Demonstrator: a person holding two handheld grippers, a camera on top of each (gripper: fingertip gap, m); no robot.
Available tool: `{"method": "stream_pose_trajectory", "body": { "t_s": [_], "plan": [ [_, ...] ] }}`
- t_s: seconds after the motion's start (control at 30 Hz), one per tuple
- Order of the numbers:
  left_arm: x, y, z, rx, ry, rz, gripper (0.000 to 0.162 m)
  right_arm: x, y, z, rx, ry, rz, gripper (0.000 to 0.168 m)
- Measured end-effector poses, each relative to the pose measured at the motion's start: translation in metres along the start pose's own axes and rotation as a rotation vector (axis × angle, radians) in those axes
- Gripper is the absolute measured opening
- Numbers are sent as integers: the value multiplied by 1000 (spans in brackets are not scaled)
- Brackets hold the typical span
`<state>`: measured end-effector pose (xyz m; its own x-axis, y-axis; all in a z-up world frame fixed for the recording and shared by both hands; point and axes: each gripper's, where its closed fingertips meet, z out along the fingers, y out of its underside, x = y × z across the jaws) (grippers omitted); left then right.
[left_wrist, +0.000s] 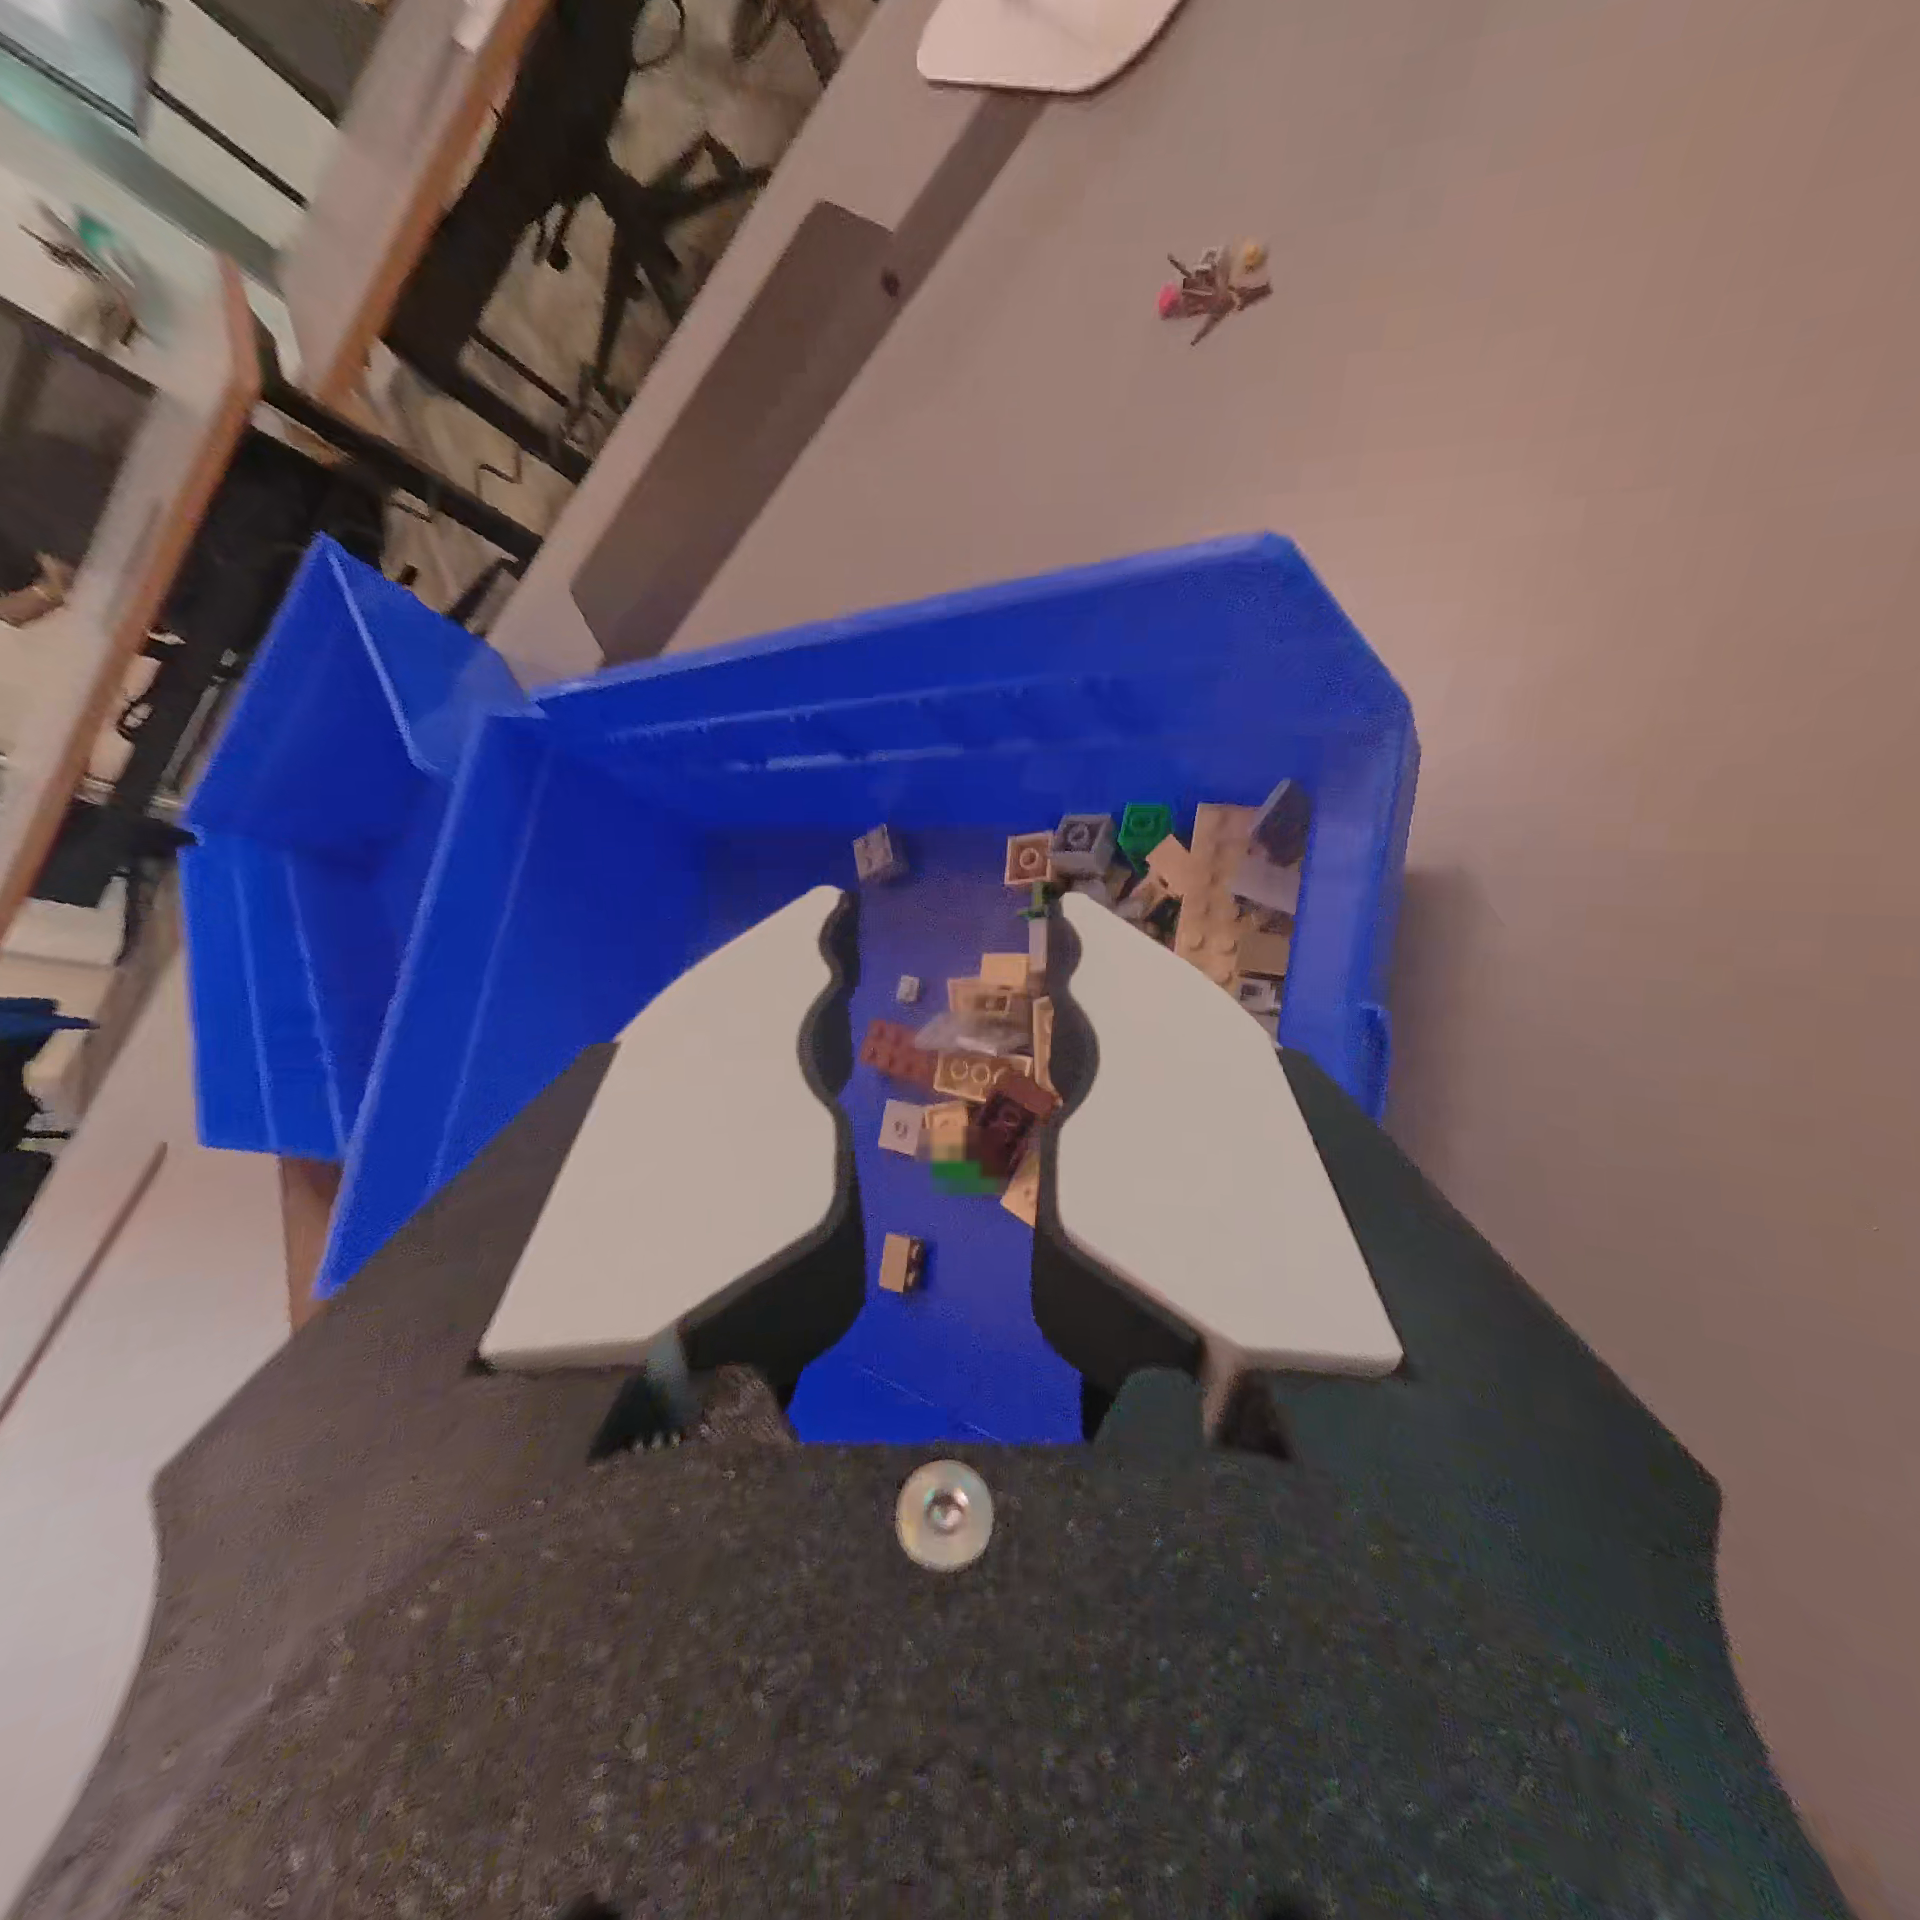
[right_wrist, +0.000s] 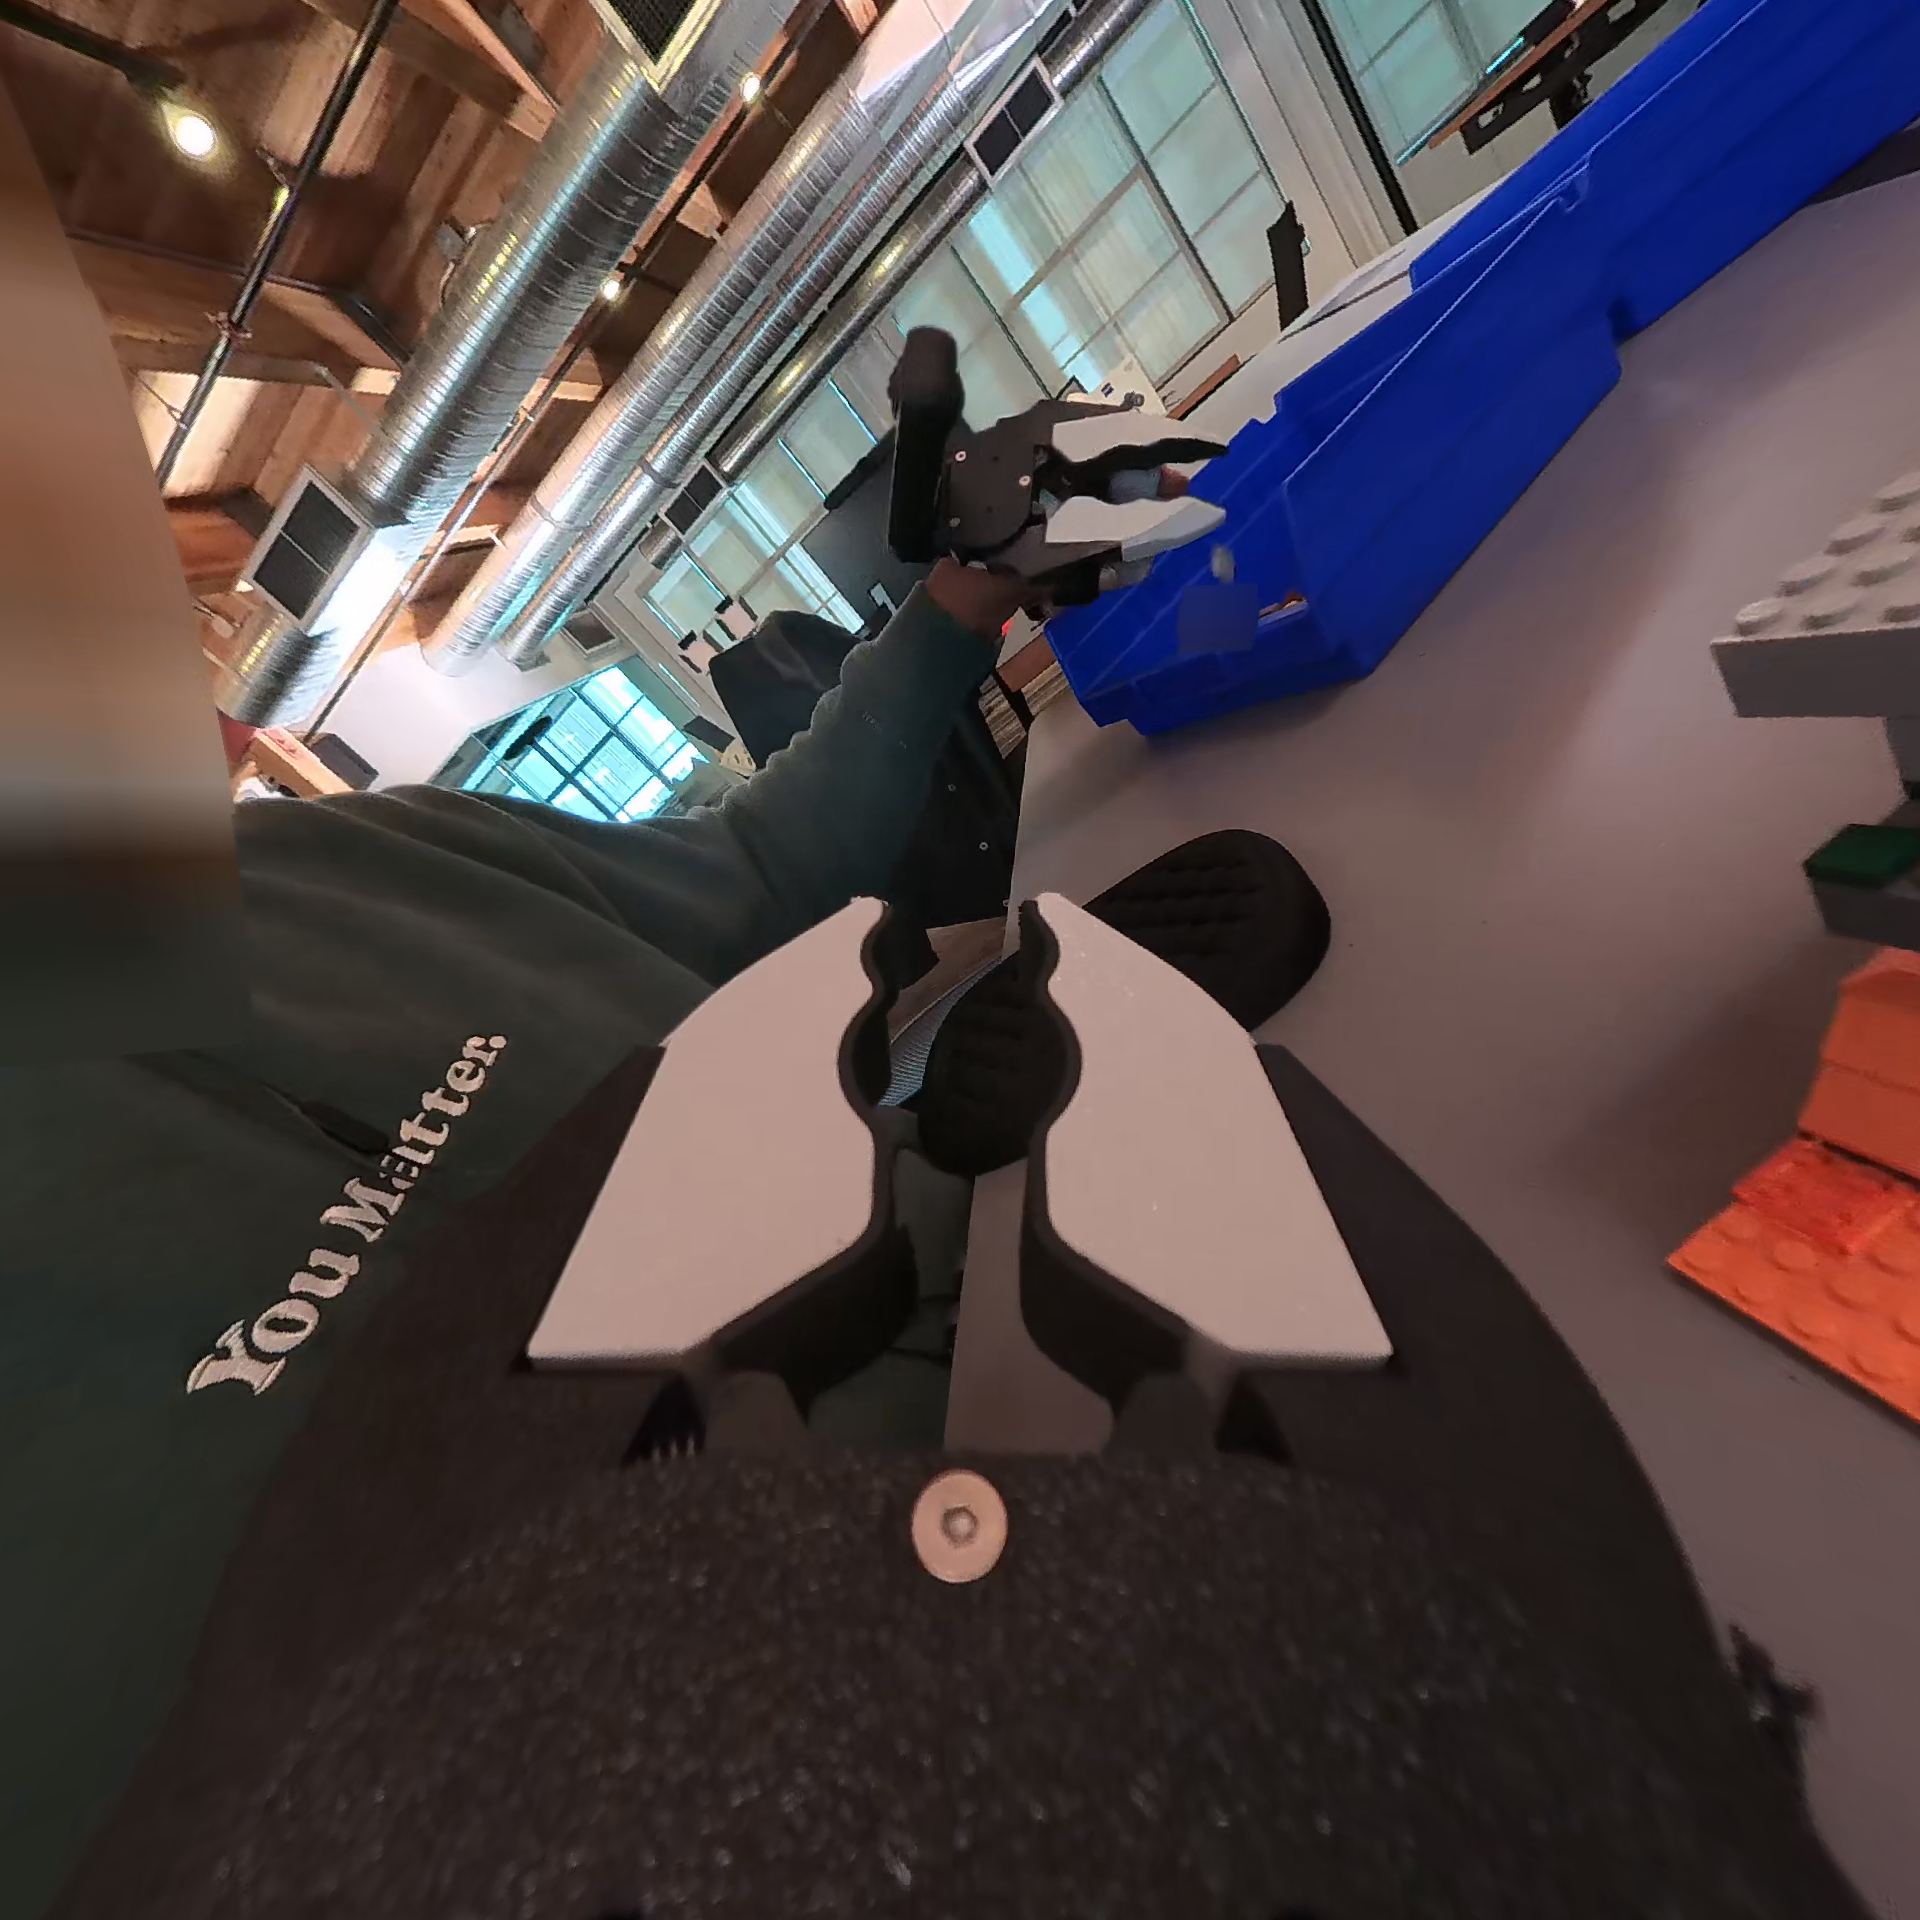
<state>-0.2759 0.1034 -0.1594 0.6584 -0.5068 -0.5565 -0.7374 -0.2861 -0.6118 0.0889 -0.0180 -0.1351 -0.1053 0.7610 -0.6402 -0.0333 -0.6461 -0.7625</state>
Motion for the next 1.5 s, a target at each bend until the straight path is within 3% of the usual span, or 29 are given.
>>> {"method": "stream_pose_trajectory", "body": {
  "t_s": [0.13, 0.27, 0.4, 0.5, 0.57, 0.67, 0.83, 0.97, 1.1, 1.2, 1.3, 1.5],
  "plan": [
    [5, 5, -2, -15, 54, -17, 36, 2, 1, -1, -1, 0, 13, 22],
    [28, 10, -11, -33, 211, -49, 23, 3, 1, -1, -1, -3, 20, 21],
    [45, 36, -7, -167, 301, -20, 19, 3, 3, 0, -12, -7, 25, 21],
    [41, 57, 1, -342, 254, 51, 10, 4, 5, 1, -21, -3, 23, 21],
    [29, 53, 7, -359, 152, 124, 8, 4, 5, 1, -19, 1, 17, 21],
    [32, 11, 11, -199, 117, 81, 1, 5, 2, -1, 0, 3, 15, 20],
    [74, -92, 9, 176, 140, 56, 0, 11, -9, -7, 48, 64, -44, 17],
    [124, -174, 11, 471, 243, -28, 8, 30, -22, -19, 9, 241, -190, 17],
    [159, -232, 37, 614, 355, -95, 22, 63, -56, -49, -128, 496, -406, 19],
    [173, -260, 63, 658, 409, -143, 29, 95, -89, -75, -267, 694, -480, 22],
    [178, -275, 82, 705, 424, -174, 29, 120, -109, -85, -344, 814, -422, 28],
    [189, -276, 86, 776, 437, -233, 30, 158, -109, -76, -389, 961, -300, 33]
  ]
}}
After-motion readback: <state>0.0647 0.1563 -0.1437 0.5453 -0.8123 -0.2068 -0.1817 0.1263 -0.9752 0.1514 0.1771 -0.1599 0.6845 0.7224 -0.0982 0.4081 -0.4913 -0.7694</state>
